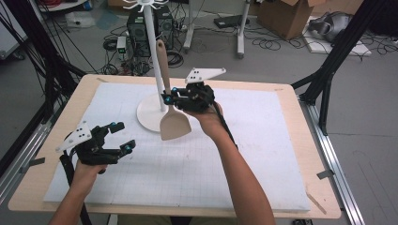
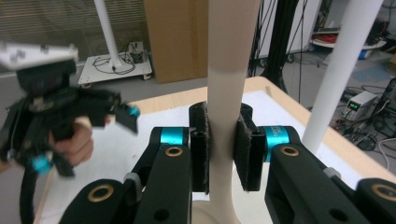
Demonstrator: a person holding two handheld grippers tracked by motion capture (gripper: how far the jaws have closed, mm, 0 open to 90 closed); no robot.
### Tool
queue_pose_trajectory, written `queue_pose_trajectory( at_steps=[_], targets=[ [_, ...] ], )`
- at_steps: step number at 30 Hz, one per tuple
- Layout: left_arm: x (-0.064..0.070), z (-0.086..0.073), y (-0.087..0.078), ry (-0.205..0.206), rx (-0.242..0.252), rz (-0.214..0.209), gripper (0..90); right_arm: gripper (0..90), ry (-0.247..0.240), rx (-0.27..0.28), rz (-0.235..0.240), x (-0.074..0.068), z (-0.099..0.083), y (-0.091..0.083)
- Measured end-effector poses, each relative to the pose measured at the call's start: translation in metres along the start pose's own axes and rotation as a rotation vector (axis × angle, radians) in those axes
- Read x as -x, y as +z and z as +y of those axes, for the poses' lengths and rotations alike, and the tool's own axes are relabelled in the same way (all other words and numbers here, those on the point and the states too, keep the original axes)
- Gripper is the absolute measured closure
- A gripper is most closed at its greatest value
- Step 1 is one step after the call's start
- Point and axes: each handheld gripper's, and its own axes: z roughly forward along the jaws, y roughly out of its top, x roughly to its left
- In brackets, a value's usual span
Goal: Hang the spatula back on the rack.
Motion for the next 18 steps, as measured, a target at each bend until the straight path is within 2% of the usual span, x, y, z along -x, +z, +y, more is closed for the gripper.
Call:
queue_pose_trajectory(
  at_steps=[2,8,12,15,18],
  targets=[
    [0.000,-0.004,0.000,-0.011,-0.002,0.003,16.9,78.1,-0.007,0.001,-0.005,0.005,0.008,0.001],
    [0.000,-0.012,-0.001,-0.025,0.018,0.023,16.8,78.0,0.006,0.017,0.032,0.025,0.026,0.000],
    [0.001,-0.014,0.005,-0.004,-0.010,0.024,16.9,78.0,0.027,0.026,0.066,0.037,0.034,0.002],
    [0.002,-0.015,0.007,0.011,-0.019,0.027,16.9,78.0,0.016,0.018,0.059,0.040,0.040,0.006],
    [0.002,-0.015,0.007,0.004,-0.019,0.024,16.9,78.1,0.008,0.013,0.042,0.041,0.044,0.010]
  ],
)
